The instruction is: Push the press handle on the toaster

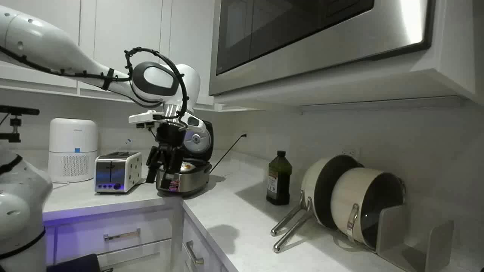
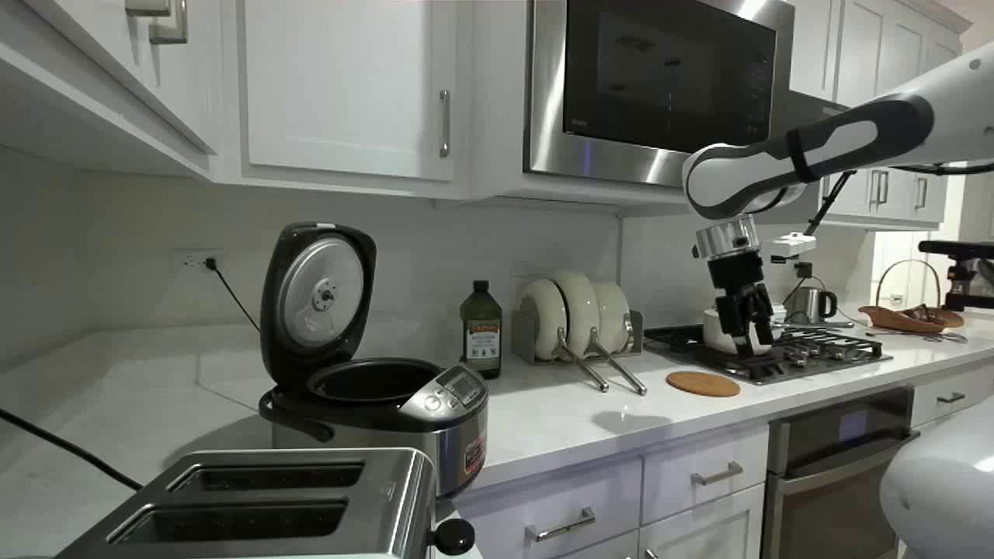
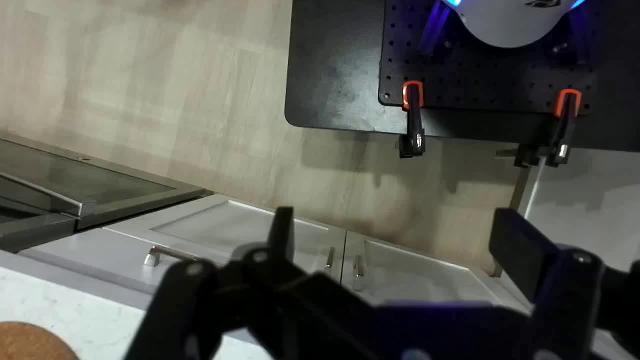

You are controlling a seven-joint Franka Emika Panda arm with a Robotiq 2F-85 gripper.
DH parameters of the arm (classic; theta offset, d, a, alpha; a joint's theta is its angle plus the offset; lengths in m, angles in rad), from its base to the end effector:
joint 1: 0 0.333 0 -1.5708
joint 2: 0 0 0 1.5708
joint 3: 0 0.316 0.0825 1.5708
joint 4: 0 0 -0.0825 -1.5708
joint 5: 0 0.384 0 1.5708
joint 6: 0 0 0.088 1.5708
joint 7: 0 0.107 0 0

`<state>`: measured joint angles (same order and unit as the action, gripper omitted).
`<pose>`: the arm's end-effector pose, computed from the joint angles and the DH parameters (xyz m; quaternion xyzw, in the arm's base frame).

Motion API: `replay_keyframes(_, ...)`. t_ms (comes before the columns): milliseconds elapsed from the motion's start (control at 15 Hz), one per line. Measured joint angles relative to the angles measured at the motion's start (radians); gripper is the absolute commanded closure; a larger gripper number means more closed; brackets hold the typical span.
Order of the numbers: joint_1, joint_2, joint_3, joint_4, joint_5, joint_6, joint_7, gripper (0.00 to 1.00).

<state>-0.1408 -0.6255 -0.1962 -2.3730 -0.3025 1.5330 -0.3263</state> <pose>0.3087 -0.1534 0.5247 0.9891 0.0302 -0.1331 0.0555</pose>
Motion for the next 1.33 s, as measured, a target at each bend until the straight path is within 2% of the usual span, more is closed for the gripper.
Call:
replay_keyframes(200,0.005,0.000,-0.002,-0.001,0.000,0.000,0.000,0.00)
replay_keyframes(400,0.043,0.000,0.005,-0.011,0.001,0.000,-0.001,0.00)
replay_keyframes(800,0.179,-0.028,0.079,-0.059,0.027,-0.012,-0.038,0.00)
replay_keyframes(1333,0.375,-0.175,0.177,-0.104,0.105,-0.130,-0.145,0.00)
